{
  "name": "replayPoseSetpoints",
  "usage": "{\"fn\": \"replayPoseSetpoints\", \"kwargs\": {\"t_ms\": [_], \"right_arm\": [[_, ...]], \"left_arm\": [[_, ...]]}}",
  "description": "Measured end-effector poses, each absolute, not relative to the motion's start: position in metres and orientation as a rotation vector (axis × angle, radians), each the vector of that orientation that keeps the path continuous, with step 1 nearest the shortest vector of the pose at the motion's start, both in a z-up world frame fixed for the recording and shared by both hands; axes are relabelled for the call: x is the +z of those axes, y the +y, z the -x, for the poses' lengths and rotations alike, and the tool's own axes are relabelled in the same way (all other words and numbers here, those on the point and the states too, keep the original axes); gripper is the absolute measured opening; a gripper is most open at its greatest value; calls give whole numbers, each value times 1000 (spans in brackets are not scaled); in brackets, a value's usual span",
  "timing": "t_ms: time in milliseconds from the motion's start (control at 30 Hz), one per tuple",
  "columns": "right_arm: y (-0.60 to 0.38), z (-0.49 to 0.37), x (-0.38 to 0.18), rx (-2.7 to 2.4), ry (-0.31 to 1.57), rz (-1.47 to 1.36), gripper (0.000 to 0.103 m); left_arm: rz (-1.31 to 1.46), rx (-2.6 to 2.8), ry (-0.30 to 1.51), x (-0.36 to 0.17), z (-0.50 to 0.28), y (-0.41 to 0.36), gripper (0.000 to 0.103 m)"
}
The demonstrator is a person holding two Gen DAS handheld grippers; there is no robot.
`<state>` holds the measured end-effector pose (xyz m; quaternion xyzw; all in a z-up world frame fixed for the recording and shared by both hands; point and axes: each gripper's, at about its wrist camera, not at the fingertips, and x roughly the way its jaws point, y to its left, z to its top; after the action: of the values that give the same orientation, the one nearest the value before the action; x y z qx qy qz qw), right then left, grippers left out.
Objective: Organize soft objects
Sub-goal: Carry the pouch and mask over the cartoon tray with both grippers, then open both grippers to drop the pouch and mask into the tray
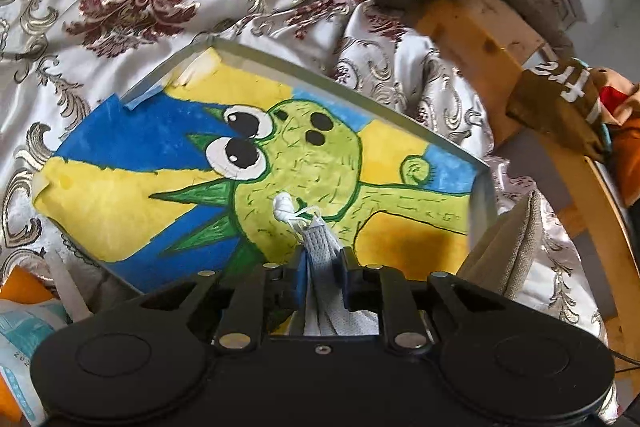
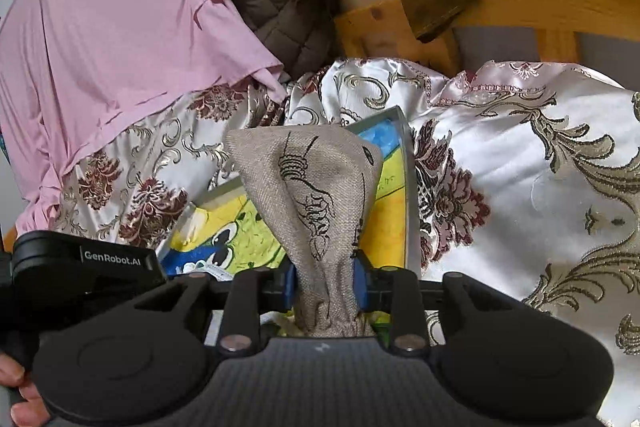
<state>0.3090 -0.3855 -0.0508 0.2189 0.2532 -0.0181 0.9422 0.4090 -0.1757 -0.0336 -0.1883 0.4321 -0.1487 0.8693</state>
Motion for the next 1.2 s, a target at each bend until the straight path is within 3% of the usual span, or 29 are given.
{"fn": "replayPoseSetpoints", "kwargs": {"t_ms": [233,367,433,600,667,867,1000,1200], "right_arm": [[-387,-311,-51,-36,543,-442,42],[-386,-310,-47,-36,534,-424,59],[-387,-308,-45,-30,529,-426,62],[-388,-301,-36,-30,508,-417,75],[-387,-295,-29,-30,481,-407,84],[-382,-259,-2,-15,355,-345,99],[-375,-230,16,-20,272,-295,103],[-356,-187,35,-53,192,-234,103]], "left_arm": [[371,-284,911,-31,-408,-180,28],[347,-273,899,-25,-404,-178,42],[339,-262,886,-20,-400,-176,49],[335,-245,865,-6,-389,-168,56],[320,-246,838,2,-381,-165,62],[288,-272,691,33,-337,-150,75],[285,-274,614,49,-305,-138,86],[258,-279,468,72,-249,-118,93]]}}
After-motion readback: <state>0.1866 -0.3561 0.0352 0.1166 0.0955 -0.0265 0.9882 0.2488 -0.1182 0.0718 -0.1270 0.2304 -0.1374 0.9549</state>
